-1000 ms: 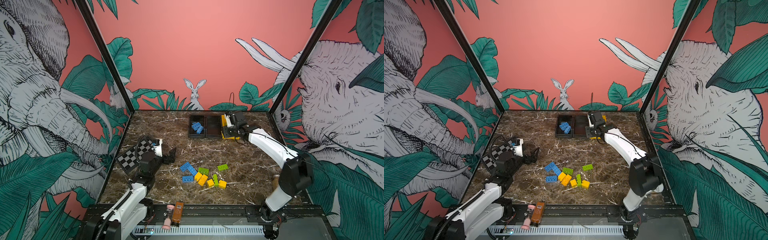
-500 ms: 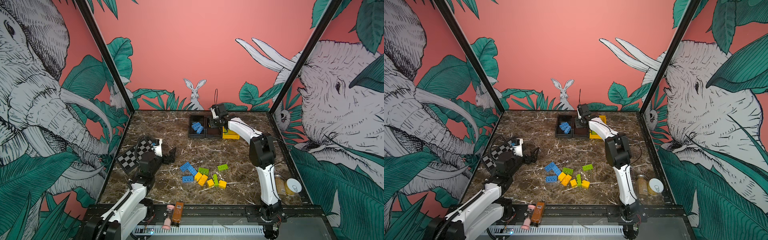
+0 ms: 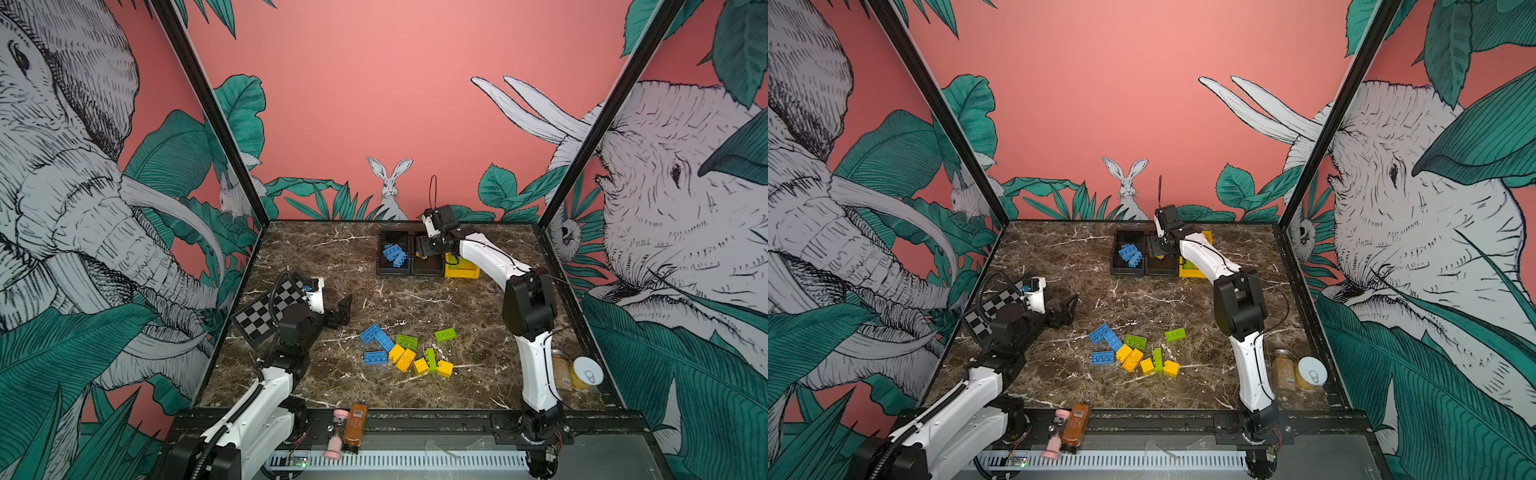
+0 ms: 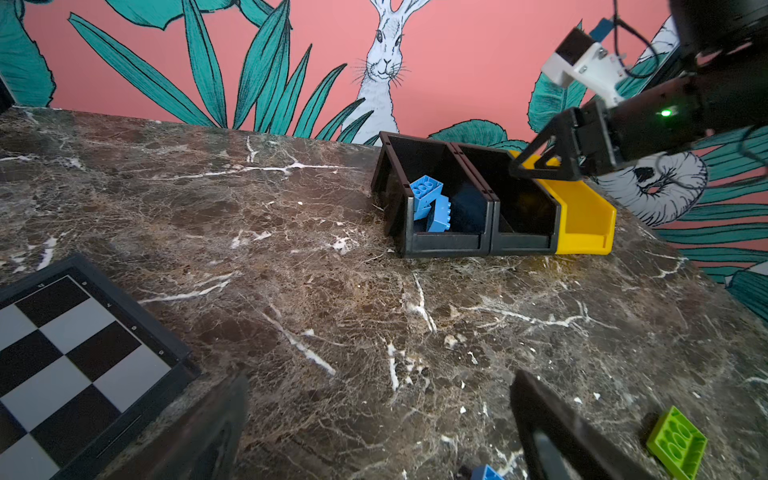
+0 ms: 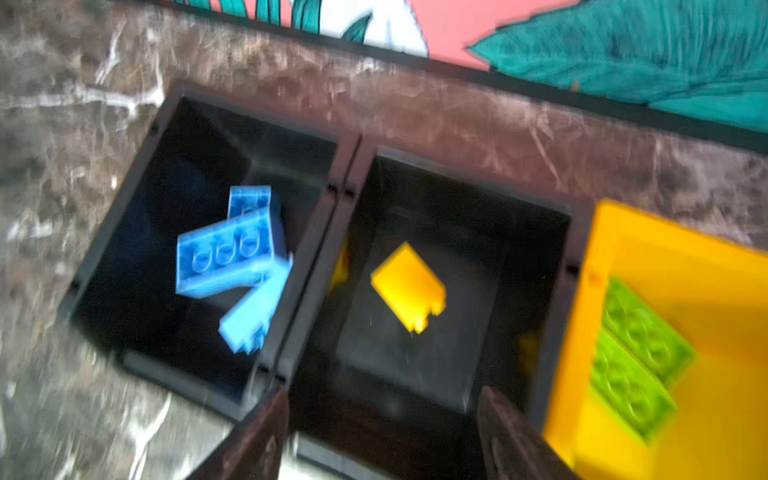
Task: Sort the legos into containers by color
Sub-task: 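Carry the yellow brick with the right gripper and drop it into the middle black bin, then return the right gripper to the pile and grasp a lime-green brick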
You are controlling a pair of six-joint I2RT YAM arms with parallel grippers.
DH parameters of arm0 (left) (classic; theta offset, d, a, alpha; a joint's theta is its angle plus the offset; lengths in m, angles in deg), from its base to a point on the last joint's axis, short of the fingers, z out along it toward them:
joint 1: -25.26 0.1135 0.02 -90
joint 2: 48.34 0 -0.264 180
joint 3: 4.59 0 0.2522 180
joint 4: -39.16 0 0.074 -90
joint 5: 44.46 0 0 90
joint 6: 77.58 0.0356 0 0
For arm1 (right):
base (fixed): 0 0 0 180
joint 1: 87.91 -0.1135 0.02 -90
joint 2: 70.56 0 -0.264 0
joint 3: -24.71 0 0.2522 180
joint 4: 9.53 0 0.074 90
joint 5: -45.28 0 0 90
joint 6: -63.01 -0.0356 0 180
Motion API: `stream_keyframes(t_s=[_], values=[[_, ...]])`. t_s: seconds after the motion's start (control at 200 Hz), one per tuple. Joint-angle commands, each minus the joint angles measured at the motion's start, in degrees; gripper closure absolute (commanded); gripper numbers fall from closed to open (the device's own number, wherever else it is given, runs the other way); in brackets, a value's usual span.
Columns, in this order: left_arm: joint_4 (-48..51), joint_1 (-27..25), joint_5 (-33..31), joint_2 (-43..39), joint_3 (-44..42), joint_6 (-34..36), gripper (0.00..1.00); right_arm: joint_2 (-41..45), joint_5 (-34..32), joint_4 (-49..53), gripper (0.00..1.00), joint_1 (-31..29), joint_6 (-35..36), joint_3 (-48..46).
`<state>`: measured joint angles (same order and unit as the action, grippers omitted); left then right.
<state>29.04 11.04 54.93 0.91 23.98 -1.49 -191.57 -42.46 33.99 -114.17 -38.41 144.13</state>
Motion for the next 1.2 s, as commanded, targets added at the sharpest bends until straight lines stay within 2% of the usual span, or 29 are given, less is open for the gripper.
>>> stream_keyframes(t_s=[0.0,0.18,0.34,0.48,0.69,0.89,1.195], values=[[-0.53,-0.20,0.02,-0.52,0.13,0.11,0.01,12.56,-0.08,1.73,0.24,-1.94,0.83,-9.81],[-0.23,-0.24,0.53,-0.54,0.48,-0.19,0.01,26.36,-2.66,4.29,0.17,-5.06,-2.67,-28.40],[-0.11,-0.23,0.10,-1.10,0.35,-0.24,0.01,32.86,-4.25,8.83,0.15,-9.72,-6.97,-39.40],[-0.19,-0.28,0.28,-0.74,0.41,-0.31,0.01,36.93,-7.54,3.43,0.14,-13.89,-11.28,-48.12],[-0.47,-0.24,0.59,-0.34,0.48,-0.41,0.01,37.59,-7.49,1.64,0.14,-15.80,-14.33,-51.94],[-0.20,-0.28,0.54,-0.43,0.44,-0.41,0.01,34.11,-4.93,-1.67,0.14,-16.01,-14.59,-54.19],[0.15,-0.28,-0.10,-0.67,0.40,-0.15,0.01,30.21,-7.18,-3.56,0.14,-15.93,-14.22,-55.61]])
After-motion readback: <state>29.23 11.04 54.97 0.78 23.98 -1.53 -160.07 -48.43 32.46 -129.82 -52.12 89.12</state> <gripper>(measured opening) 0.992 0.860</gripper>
